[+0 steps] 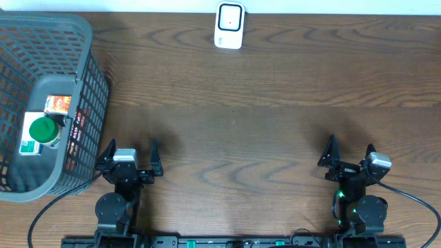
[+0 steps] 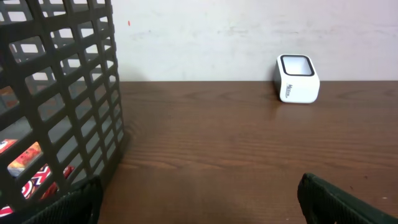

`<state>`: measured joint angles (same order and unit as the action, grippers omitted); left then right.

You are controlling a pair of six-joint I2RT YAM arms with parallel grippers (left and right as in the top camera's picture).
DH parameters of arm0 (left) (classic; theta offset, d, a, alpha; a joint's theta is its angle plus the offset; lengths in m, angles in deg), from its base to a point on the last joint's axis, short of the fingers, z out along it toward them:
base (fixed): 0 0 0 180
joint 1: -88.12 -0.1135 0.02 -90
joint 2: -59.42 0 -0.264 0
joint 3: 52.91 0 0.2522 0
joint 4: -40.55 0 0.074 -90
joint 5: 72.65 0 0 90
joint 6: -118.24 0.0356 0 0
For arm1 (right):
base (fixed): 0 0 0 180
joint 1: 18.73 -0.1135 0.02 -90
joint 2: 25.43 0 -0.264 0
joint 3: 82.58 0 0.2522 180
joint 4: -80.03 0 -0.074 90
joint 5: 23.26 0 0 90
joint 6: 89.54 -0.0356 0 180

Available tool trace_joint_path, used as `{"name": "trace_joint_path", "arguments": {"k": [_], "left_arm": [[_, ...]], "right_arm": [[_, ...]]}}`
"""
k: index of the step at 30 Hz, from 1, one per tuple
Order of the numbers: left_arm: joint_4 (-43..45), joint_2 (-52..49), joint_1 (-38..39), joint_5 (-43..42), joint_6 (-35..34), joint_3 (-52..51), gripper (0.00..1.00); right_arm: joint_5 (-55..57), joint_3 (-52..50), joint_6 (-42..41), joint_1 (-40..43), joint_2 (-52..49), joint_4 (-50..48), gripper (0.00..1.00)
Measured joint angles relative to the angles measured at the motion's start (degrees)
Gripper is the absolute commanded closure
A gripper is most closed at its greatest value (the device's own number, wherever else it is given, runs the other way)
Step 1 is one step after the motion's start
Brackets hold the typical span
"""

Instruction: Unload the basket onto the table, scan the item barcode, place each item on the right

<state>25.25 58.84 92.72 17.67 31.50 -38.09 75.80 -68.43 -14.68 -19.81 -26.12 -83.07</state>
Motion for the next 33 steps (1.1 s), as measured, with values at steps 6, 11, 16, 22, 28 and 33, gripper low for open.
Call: {"name": "trace_joint_path", "arguments": {"k": [6,11,16,22,28,33], "left_arm": [[-0.02,-0.02,0.0,-5.62,-0.7,0.0,0.02],[-0.94,-0.37,0.0,-16.2,-0.61,1.07,0.02],[-3.61,-3.63,0.02,-24.41,-0.46,4.94,0.02],[-16.46,-16.13,0.07,-25.83,-1.99,26.01,0.02],[-40.33,-36.48,0.07,-23.93,-3.48,57.66,0.02],[-49.57,-46.12,0.07,-24.0,-3.5,70.77,0.02]], "right_arm": [[0.0,0.0,0.0,0.0,0.0,0.0,0.01],[0.0,0.0,0.0,0.0,0.0,0.0,0.01],[0.0,0.0,0.0,0.0,0.0,0.0,0.01],[0.0,0.0,0.0,0.0,-0.04,-0.02,0.01],[0.02,0.0,0.0,0.0,-0.04,0.0,0.01],[0.0,0.0,0.0,0.0,-0.04,0.0,0.01]]}}
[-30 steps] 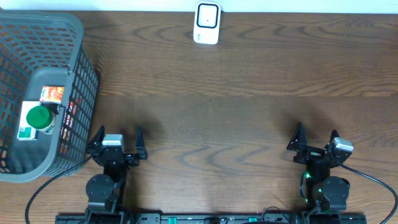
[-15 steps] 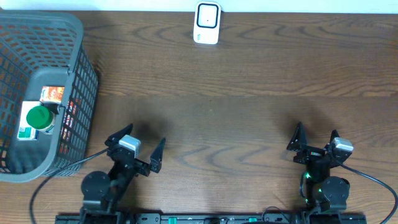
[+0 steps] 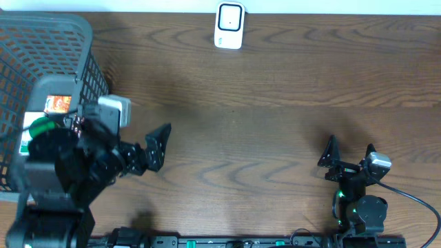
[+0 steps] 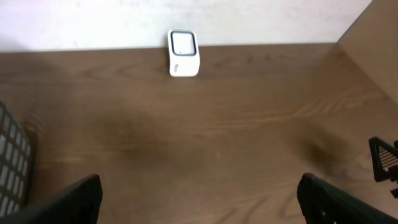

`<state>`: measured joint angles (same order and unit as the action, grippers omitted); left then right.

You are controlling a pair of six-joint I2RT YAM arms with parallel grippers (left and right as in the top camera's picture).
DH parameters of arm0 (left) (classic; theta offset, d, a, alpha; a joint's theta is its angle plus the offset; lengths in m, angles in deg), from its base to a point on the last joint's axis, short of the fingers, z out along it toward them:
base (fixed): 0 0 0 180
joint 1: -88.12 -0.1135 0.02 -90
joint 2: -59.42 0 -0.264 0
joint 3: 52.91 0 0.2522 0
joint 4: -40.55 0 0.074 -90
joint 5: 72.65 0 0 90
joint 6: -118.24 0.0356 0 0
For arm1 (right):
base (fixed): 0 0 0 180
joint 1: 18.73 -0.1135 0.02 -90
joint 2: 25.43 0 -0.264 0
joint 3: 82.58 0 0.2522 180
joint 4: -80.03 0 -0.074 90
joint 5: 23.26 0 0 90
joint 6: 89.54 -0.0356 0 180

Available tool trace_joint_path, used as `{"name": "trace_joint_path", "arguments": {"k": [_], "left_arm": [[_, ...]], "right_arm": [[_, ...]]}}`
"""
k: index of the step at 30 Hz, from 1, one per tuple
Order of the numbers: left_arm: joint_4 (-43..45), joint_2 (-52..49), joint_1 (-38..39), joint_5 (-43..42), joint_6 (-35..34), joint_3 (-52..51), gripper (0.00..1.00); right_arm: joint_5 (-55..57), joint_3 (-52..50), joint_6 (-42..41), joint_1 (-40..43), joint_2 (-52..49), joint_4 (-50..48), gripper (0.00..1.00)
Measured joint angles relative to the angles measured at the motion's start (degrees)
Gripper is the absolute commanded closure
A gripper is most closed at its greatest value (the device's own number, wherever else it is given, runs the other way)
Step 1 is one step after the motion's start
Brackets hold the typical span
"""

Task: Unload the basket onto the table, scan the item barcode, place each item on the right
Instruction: 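Reach the left gripper into the basket and grasp the green-lidded jar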

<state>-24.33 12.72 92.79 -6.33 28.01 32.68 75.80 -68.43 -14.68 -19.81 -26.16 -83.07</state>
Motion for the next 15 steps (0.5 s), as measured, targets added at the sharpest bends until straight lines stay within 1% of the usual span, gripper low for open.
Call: {"name": "trace_joint_path", "arguments": {"k": [3,7,9,11,15], "left_arm": [[-0.98,-2.93,0.02,-0.42,0.02,0.22,0.02],[0.42,-5.2,0.0,0.7,-1.25,0.83,0.02],[-0.76,-6.01,-0.24,3.93,-3.67,3.78,0.02],[-2.27,-7.54,-1.14,8.68,-6.43,9.11,0.02],[-6.4,-11.96,-5.84,17.42,-11.15,20.63,0.02]], "right_arm": [[0.0,0.0,0.0,0.0,0.0,0.0,0.01],[0.0,0.0,0.0,0.0,0.0,0.02,0.01],[0.0,0.0,0.0,0.0,0.0,0.02,0.01],[-0.02,0.0,0.0,0.0,0.0,0.02,0.01],[0.0,0.0,0.0,0.0,0.0,0.0,0.01]]}}
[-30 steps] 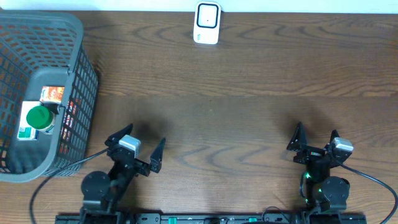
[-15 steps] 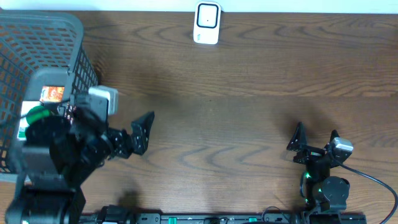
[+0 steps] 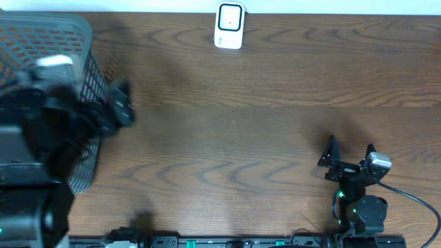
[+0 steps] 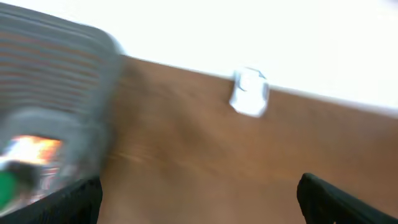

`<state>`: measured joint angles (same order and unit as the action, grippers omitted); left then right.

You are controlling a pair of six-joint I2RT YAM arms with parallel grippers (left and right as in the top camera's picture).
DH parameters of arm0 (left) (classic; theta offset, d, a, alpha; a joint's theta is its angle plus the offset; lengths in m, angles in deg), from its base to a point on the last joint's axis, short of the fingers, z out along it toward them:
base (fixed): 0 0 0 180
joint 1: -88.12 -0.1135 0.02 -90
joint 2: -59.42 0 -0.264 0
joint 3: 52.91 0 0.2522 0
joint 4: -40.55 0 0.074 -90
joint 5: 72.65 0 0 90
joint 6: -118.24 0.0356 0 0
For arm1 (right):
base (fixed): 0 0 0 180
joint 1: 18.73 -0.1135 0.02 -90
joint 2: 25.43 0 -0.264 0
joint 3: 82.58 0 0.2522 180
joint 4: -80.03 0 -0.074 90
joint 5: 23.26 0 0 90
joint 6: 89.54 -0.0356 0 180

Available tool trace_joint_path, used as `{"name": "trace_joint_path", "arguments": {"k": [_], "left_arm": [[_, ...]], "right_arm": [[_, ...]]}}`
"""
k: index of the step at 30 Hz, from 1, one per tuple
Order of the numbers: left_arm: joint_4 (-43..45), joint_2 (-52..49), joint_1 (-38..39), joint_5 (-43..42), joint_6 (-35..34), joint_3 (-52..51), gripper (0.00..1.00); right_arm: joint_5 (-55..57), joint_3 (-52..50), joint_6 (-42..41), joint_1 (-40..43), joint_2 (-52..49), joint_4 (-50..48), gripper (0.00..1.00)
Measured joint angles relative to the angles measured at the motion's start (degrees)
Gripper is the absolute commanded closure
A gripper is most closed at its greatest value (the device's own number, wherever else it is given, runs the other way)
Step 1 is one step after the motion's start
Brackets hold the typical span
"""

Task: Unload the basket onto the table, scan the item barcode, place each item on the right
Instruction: 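Reach the left gripper into the basket and grasp the green-lidded jar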

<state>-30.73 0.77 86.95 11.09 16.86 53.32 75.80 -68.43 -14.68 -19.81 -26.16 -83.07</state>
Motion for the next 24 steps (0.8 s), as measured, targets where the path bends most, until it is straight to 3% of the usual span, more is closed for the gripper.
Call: {"name": "trace_joint_path", "arguments": {"k": [4,13,18,24], "left_arm": [[-2.82,-5.51,-8.04,3.74,-5.31,5.35,0.02],[-6.12,-23.21,-29.55,6.25,-18.38,5.53,0.02],[-6.21,-28.44,-35.34,6.32,-21.49,5.51,0.02],[-6.25,-34.6,-36.41,6.32,-22.88,5.51,0.02]], "right_arm": [[0.0,0.0,0.0,0.0,0.0,0.0,0.01],[0.0,0.0,0.0,0.0,0.0,0.0,0.01],[0.0,0.0,0.0,0.0,0.0,0.0,0.01],[0.0,0.0,0.0,0.0,0.0,0.0,0.01]]}}
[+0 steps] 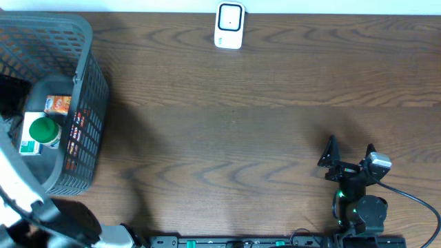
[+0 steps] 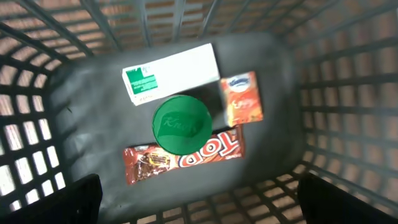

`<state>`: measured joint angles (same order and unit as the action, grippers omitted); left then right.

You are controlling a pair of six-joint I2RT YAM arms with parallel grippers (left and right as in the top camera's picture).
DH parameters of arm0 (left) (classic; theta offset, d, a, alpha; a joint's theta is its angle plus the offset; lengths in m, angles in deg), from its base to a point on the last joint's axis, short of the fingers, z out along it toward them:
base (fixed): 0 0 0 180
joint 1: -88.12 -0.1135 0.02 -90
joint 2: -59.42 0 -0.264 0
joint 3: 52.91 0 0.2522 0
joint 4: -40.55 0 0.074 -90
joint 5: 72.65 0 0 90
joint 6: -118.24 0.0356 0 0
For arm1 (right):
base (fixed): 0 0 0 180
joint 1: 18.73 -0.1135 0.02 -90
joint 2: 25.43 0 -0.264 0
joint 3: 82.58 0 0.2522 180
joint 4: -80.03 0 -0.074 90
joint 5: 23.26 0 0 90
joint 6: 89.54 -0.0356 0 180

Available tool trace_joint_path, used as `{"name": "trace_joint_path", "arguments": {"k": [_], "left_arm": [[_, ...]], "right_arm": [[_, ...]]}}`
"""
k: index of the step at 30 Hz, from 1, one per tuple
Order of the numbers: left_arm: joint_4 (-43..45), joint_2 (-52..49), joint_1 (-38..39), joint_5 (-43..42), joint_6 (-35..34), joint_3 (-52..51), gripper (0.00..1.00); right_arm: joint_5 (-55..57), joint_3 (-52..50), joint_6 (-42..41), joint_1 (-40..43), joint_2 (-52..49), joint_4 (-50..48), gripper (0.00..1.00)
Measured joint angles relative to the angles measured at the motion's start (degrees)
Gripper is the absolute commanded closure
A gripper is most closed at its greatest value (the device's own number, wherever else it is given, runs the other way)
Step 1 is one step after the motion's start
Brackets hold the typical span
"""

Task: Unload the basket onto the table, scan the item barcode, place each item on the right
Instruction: 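Reach the left gripper into the basket and grasp the green-lidded jar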

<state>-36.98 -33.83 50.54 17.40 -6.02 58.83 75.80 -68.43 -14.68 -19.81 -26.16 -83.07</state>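
Note:
Looking down through my left wrist view, the grey mesh basket (image 2: 323,93) holds a green-lidded container (image 2: 177,123) lying over a white box with green print (image 2: 171,74). Beside them are an orange packet (image 2: 241,99) and a red candy wrapper (image 2: 186,155). My left gripper (image 2: 199,208) hangs open above them, with only its dark fingertips (image 2: 74,199) showing at the bottom corners. The white barcode scanner (image 1: 229,25) stands at the table's far edge. My right gripper (image 1: 350,153) rests open near the front right, away from everything.
The basket (image 1: 86,83) has tall mesh walls and takes up the left end of the wooden table (image 1: 262,124). White parts of my left arm (image 1: 14,186) cross the lower left corner of the overhead view.
My left wrist was at the basket's right rim in a blurred view toward the scanner. Now it points straight down into the basket over the items. The right arm has not moved.
Both arms first rested open at the table's front edge, the left one beside the basket. Then the left arm was raised next to the basket, then over its rim. Now it hovers open above the basket's contents, nothing held.

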Motion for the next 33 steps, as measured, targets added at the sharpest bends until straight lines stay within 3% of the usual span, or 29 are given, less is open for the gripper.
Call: {"name": "trace_joint_path", "arguments": {"k": [18,33], "left_arm": [[0.39,-16.24,0.02,0.33,-0.26,-2.62,0.02],[8.87,-18.03,0.02,1.84,-0.26,-10.25,0.02]], "right_arm": [[0.0,0.0,0.0,0.0,0.0,0.0,0.01],[0.0,0.0,0.0,0.0,0.0,0.02,0.01]]}}
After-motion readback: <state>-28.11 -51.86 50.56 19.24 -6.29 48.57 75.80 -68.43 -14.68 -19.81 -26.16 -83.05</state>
